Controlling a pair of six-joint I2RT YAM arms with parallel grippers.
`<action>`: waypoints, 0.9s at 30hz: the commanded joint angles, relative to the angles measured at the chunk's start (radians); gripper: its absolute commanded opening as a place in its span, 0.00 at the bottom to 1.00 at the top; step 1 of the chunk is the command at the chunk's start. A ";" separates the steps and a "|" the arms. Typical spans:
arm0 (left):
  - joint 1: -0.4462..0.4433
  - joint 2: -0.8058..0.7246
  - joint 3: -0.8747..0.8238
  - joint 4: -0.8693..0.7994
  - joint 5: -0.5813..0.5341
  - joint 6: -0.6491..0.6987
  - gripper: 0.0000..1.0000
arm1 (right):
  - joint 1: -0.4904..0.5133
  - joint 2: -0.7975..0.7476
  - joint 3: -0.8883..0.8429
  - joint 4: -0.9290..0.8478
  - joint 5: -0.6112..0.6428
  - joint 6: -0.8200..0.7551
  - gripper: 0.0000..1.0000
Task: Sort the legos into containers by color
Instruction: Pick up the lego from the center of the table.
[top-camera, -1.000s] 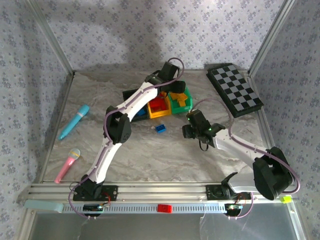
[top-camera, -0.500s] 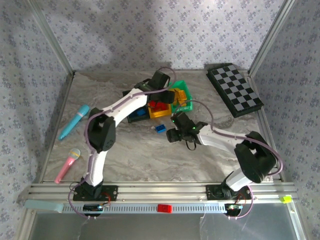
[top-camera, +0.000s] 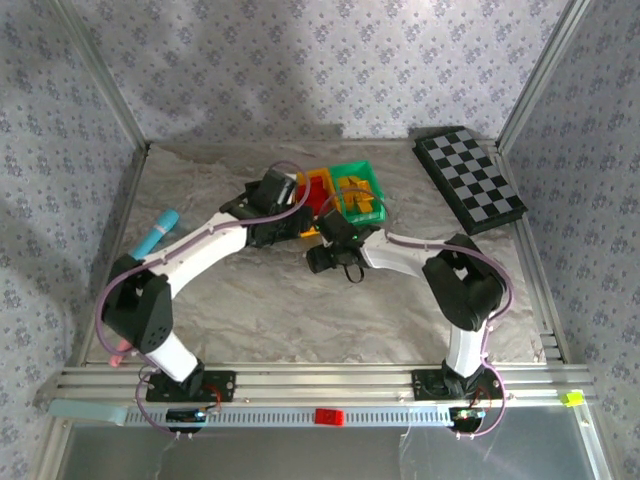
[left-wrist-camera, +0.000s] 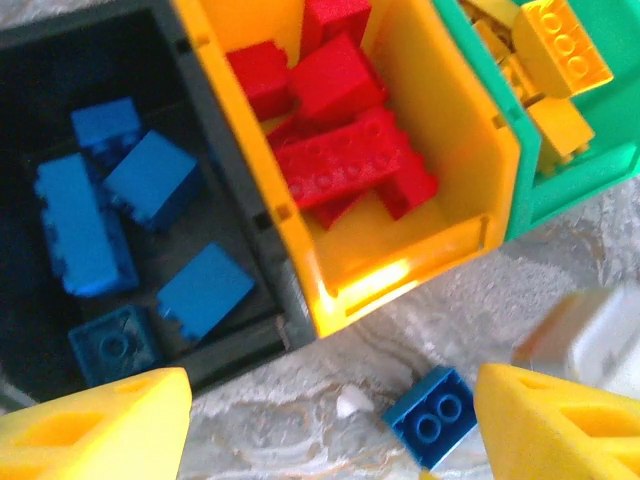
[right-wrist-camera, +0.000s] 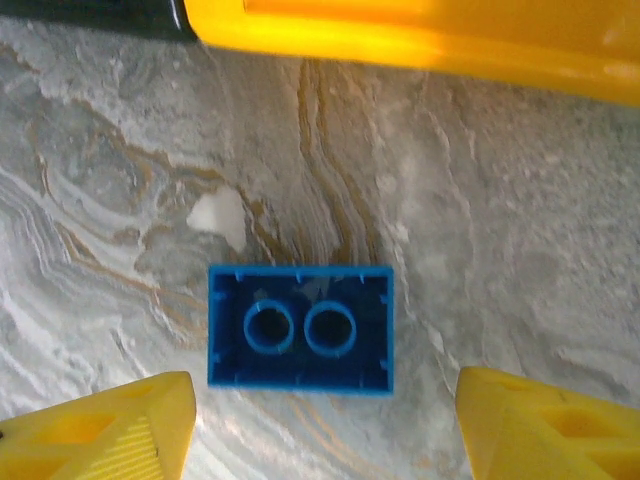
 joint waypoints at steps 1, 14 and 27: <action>0.006 -0.088 -0.060 0.015 -0.022 -0.029 0.74 | 0.004 0.044 0.081 -0.040 0.003 -0.028 0.71; 0.034 -0.294 -0.302 0.014 -0.059 -0.128 0.75 | 0.021 0.138 0.184 -0.142 0.068 -0.025 0.68; 0.064 -0.351 -0.371 0.021 -0.064 -0.145 0.75 | 0.058 0.165 0.208 -0.224 0.143 -0.018 0.54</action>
